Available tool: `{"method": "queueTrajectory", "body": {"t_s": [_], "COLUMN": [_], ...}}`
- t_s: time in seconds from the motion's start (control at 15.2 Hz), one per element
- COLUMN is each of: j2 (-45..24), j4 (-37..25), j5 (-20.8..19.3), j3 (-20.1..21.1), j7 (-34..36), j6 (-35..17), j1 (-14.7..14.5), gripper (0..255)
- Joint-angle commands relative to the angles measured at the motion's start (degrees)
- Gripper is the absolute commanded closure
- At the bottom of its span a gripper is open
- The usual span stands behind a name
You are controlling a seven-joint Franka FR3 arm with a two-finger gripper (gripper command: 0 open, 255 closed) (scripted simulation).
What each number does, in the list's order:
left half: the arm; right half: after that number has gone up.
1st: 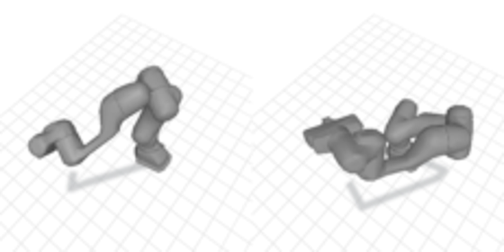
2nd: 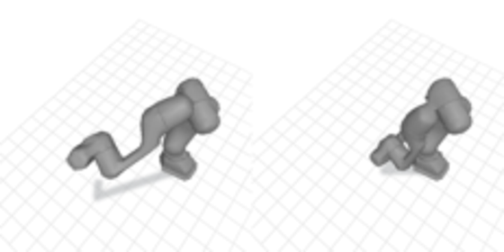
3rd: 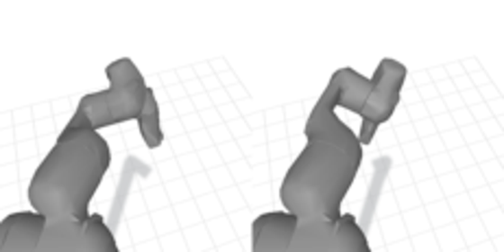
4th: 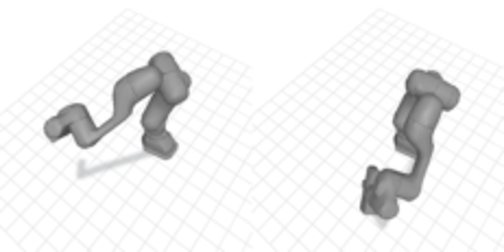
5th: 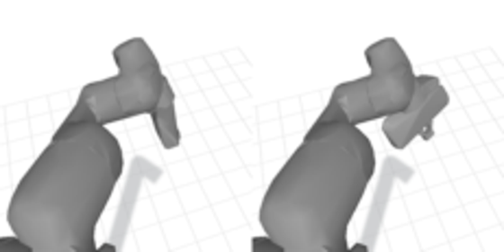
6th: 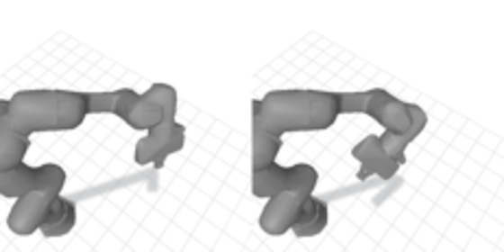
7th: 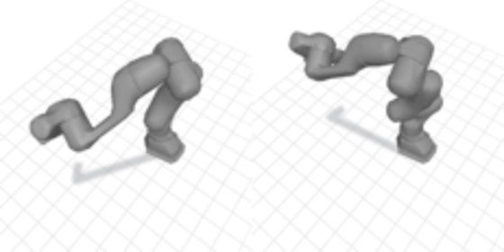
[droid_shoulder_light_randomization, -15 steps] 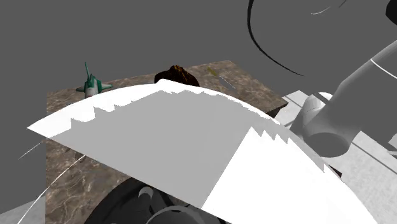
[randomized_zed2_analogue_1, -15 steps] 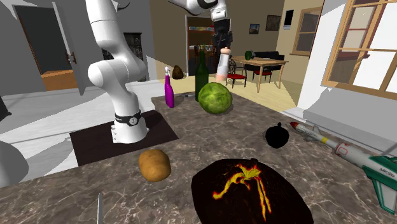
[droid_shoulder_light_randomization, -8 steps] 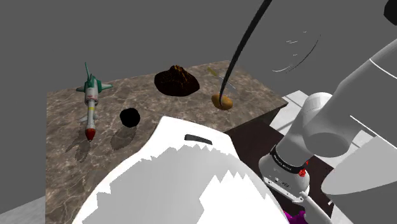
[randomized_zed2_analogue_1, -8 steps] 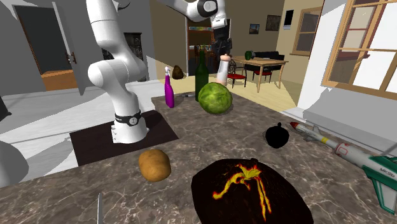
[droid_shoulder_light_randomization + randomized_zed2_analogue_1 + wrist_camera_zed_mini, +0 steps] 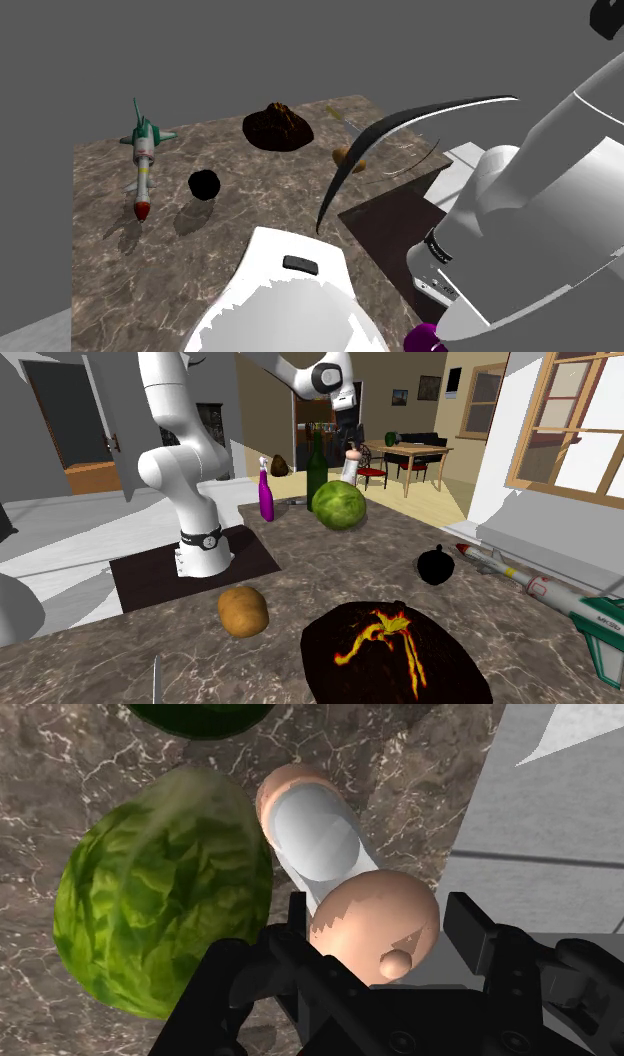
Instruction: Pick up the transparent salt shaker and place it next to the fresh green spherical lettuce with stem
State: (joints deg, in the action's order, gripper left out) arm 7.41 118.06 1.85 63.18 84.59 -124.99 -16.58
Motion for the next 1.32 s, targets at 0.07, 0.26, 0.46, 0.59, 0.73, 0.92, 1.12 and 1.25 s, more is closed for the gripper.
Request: {"method": "queueTrajectory", "body": {"t_s": [0.07, 0.26, 0.46, 0.59, 0.73, 0.92, 1.12, 1.25], "j2": [-1.39, -3.10, -5.18, -6.78, -9.15, -9.15, -9.15, -9.15], "j4": [1.57, 3.05, 4.40, 5.22, 6.21, 6.21, 6.21, 6.21], "j5": [-1.60, -3.65, -6.30, -8.44, -11.74, -11.73, -11.73, -11.73], "j3": [0.99, 1.88, 2.69, 3.09, 3.27, 3.18, 3.18, 3.18], "j7": [1.39, 2.98, 4.98, 6.57, 9.00, 8.99, 8.99, 8.99], "j6": [-2.26, -4.49, -6.64, -8.00, -9.71, -9.71, -9.71, -9.71], "j1": [0.35, 0.74, 1.06, 1.17, 1.01, 0.92, 0.92, 0.92], "gripper": [255, 255, 255, 255, 255, 255, 255, 255]}}
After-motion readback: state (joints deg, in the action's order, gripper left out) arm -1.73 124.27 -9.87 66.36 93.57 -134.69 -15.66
